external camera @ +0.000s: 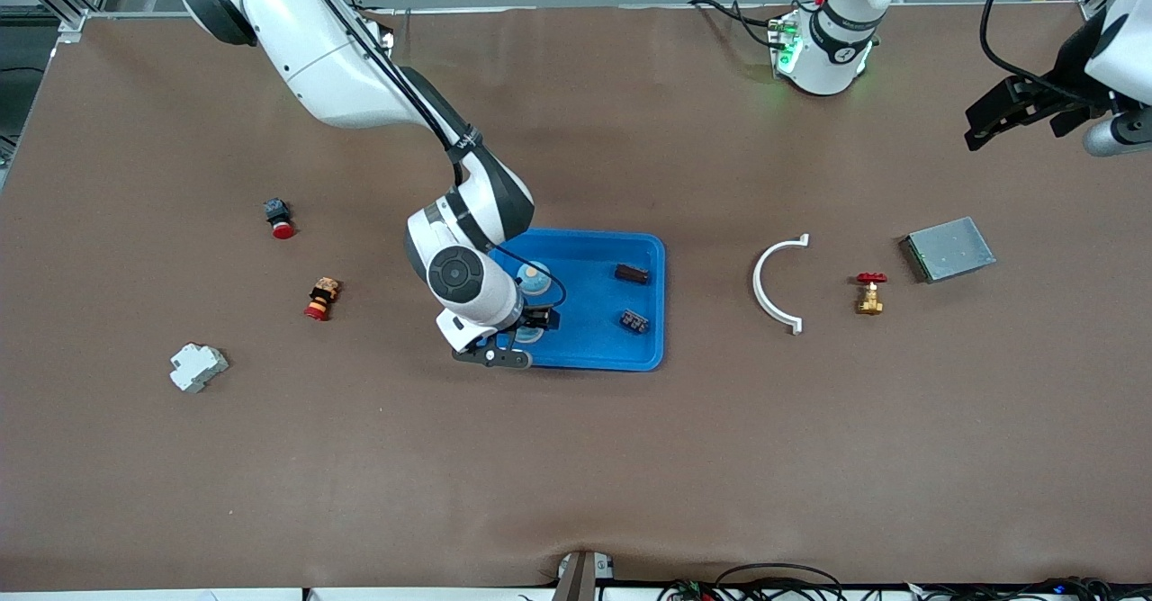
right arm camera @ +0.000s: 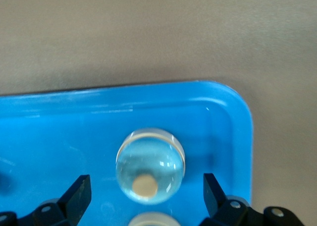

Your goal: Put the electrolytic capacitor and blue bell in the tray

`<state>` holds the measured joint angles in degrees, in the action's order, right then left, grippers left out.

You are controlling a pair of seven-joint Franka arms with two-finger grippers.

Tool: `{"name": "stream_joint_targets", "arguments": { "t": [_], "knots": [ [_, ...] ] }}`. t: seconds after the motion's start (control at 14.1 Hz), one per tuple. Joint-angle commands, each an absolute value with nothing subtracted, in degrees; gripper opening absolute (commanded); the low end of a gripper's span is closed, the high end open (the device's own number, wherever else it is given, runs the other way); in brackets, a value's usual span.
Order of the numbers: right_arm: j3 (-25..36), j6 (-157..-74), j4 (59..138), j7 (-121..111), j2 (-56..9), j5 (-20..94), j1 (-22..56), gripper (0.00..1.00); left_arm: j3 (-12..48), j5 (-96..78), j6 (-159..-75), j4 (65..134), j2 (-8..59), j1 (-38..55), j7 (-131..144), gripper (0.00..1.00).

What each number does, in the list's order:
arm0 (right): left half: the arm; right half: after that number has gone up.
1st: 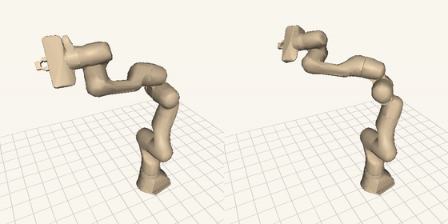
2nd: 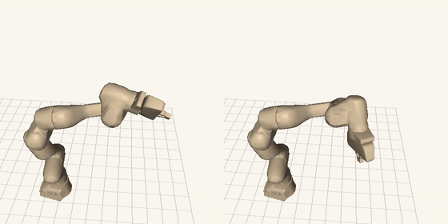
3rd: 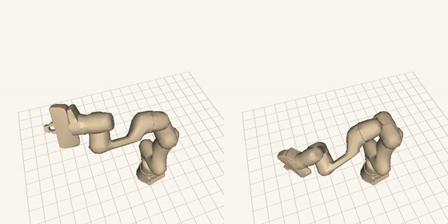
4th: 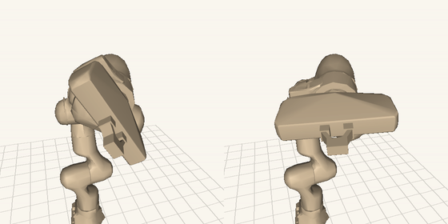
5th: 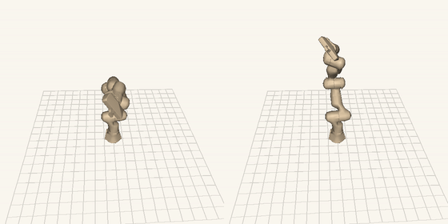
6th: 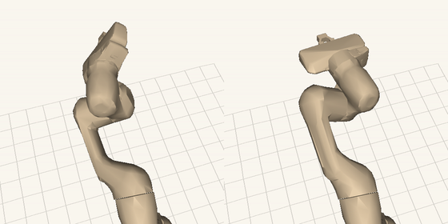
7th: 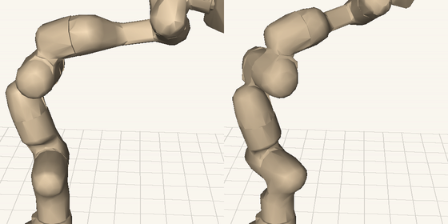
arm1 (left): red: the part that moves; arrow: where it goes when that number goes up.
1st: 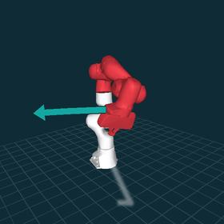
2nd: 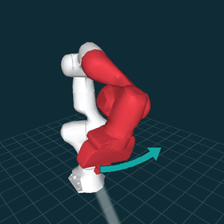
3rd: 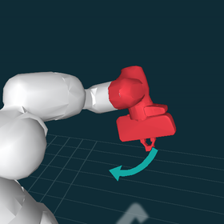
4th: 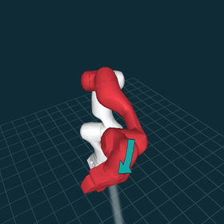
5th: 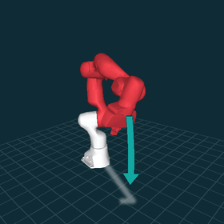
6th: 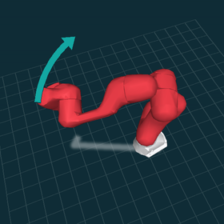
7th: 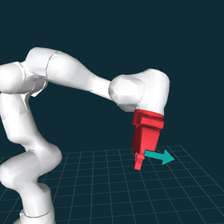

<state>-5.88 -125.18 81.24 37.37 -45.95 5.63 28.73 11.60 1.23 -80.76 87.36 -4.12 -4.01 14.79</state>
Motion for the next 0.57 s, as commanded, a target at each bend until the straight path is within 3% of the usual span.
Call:
{"name": "stream_joint_targets", "arguments": {
  "t": [0.0, 0.5],
  "knots": [
    [-5.8, -115.9, 81.3, 37.7, -38.3, 5.3, 28.4, 1.00, 10.7, 0.3, -83.7, 92.3, -7.8, -3.5, 12.1, 1.00],
    [-5.7, -95.5, 81.1, 36.0, -20.9, 5.3, 23.7, 1.00, 10.6, 0.3, -83.6, 91.9, -7.3, -3.7, 8.9, 1.00]
  ]
}}
